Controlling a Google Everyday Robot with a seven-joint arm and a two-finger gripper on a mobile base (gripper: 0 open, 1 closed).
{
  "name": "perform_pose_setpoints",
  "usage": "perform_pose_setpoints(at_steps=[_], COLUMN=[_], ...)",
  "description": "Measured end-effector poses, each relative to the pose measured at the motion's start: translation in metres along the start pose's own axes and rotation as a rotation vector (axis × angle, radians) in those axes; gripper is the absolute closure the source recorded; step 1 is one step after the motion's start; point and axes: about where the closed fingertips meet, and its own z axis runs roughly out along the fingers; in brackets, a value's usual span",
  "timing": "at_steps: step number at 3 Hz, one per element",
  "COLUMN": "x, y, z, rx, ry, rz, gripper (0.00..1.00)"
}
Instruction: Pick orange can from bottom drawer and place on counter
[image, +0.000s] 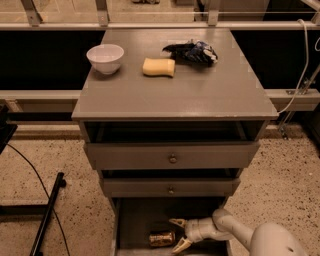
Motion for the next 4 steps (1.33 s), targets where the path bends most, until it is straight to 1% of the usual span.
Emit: perform_pose_setpoints(at_steps=[1, 2, 3, 4], x=[0.008, 0.007, -0.001, -0.033], y=[0.000, -0.002, -0.003, -0.005], z=[0.007, 0.013, 0.015, -0.004], rx=[0.003, -0.002, -0.008, 0.021], ry=[-0.022, -0.052, -0.089, -0.159], rz=[0.012, 0.007, -0.008, -0.086], gripper=[0.32, 0.55, 0.79, 0.99])
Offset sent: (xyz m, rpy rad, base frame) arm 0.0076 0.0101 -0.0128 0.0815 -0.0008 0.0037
